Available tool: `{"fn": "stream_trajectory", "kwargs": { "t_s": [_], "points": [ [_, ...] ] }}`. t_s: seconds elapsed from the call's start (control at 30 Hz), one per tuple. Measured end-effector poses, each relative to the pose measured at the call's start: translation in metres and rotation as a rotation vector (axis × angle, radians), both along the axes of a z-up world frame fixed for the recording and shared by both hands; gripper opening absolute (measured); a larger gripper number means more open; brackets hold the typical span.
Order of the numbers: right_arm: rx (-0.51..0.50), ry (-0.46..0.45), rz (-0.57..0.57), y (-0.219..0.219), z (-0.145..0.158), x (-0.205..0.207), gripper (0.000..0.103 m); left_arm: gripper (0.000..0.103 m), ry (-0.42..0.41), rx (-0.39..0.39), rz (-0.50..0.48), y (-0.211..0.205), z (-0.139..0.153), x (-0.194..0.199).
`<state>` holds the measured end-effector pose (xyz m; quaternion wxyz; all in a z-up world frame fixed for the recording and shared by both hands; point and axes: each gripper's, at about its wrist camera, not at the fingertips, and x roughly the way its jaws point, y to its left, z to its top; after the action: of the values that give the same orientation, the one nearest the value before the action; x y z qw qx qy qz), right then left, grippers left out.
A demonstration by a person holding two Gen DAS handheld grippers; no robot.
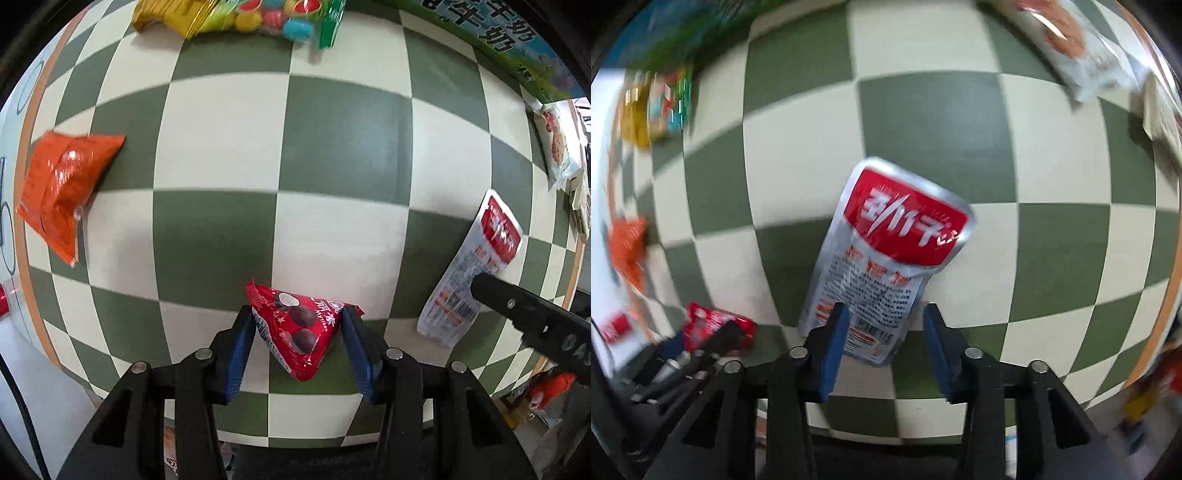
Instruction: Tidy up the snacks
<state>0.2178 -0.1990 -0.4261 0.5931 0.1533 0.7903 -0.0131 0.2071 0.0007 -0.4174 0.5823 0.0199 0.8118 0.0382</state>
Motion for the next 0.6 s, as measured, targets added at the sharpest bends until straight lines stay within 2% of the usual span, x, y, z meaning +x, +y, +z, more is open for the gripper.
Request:
{"fn": "stream_trajectory", "kwargs": {
  "t_s": [0.07, 0.17, 0.23, 0.33, 0.4, 0.43, 0.5, 0.53, 0.6],
  "points": [
    [0.004, -0.010, -0.071, -0.010, 0.003, 0.003, 0.076, 0.045, -0.006, 0.012, -0.012, -0.003, 0.000, 0.006],
    [0.049, 0.041, -0.213, -0.019, -0.007, 0.008, 0.076, 0.045, -0.013, 0.025, -0.025, -0.008, -0.003, 0.015],
    [0.065, 0.077, -0.272, -0.022, -0.017, 0.010, 0.080, 0.045, -0.020, 0.033, -0.032, -0.011, -0.004, 0.018],
    [-0.055, 0.113, -0.174, -0.005, -0.019, 0.022, 0.080, 0.045, -0.028, 0.044, -0.044, -0.017, -0.005, 0.022],
    [-0.123, 0.101, -0.102, 0.011, -0.019, 0.024, 0.073, 0.043, -0.028, 0.046, -0.044, -0.022, -0.006, 0.024],
    [-0.150, 0.052, -0.072, 0.016, -0.012, 0.024, 0.070, 0.043, -0.019, 0.050, -0.051, -0.026, -0.007, 0.027],
    [-0.173, 0.012, -0.017, 0.027, -0.005, 0.024, 0.061, 0.043, -0.030, 0.057, -0.067, -0.027, -0.009, 0.023],
    [-0.183, -0.010, 0.005, 0.028, -0.002, 0.024, 0.060, 0.043, -0.035, 0.059, -0.077, -0.011, -0.010, 0.020],
    [-0.175, -0.037, 0.032, 0.026, 0.002, 0.024, 0.056, 0.042, -0.036, 0.053, -0.071, -0.014, -0.004, 0.012]
  ]
}}
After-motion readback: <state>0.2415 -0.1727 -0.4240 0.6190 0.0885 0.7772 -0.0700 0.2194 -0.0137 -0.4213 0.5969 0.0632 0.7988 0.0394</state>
